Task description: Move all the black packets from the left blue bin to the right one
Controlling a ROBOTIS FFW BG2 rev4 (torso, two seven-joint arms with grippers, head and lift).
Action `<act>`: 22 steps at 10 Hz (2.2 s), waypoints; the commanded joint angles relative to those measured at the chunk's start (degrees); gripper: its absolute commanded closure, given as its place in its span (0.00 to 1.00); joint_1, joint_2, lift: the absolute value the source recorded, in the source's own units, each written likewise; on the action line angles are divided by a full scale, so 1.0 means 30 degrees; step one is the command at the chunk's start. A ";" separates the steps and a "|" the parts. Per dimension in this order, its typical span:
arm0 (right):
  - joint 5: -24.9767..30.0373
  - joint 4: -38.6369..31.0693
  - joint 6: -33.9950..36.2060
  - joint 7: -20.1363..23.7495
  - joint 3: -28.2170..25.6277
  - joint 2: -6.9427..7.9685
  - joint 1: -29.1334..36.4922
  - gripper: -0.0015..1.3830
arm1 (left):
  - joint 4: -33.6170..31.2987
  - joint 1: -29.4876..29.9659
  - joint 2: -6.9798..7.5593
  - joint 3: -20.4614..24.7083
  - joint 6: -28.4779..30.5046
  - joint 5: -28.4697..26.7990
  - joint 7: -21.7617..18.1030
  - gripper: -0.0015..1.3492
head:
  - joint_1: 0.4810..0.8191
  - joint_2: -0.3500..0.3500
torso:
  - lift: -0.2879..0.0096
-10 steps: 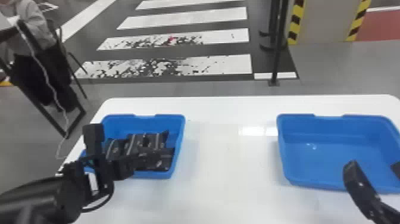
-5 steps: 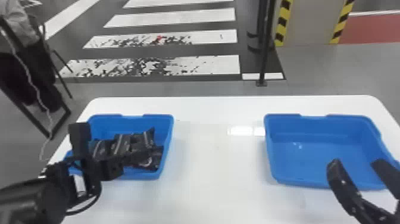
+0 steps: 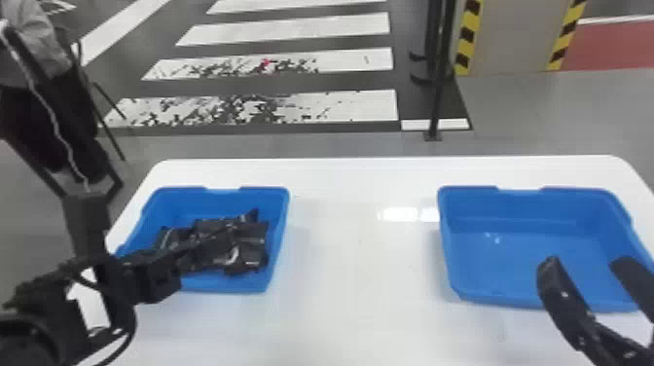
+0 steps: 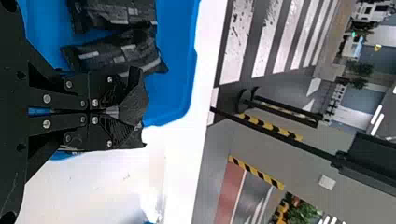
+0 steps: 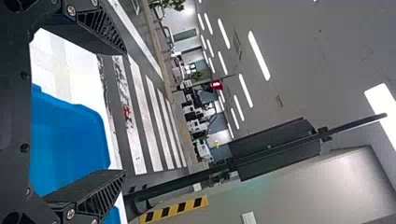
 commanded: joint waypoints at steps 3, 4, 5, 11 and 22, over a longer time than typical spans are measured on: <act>-0.3042 -0.0002 0.1595 0.0674 0.2287 -0.0950 -0.1025 0.09 | -0.0597 0.0869 -0.0158 -0.2013 -0.1518 0.5282 -0.0222 0.90 | 0.63 0.64 | 0.45; -0.3499 -0.0002 0.2720 0.1289 0.2478 -0.1008 -0.1541 0.09 | -0.0644 0.0681 -0.0158 -0.2661 -0.1706 0.5815 -0.0309 0.90 | 0.63 0.62 | 0.45; -0.3880 0.0138 0.4079 0.1963 0.2592 -0.1008 -0.2150 0.09 | -0.0644 0.0541 -0.0158 -0.3194 -0.1706 0.6196 -0.0397 0.90 | 0.63 0.62 | 0.45; -0.3956 0.0373 0.8017 0.3515 0.3544 -0.1272 -0.3838 0.09 | -0.0597 -0.0163 -0.0363 -0.5746 -0.1518 0.7224 -0.0427 0.90 | 0.63 0.58 | 0.45; -0.5403 0.2248 0.7407 0.3691 0.3582 -0.1536 -0.4822 0.93 | -0.0597 0.0541 -0.0861 -0.5060 -0.1424 0.7757 -0.0163 0.17 | 0.63 0.59 | 0.45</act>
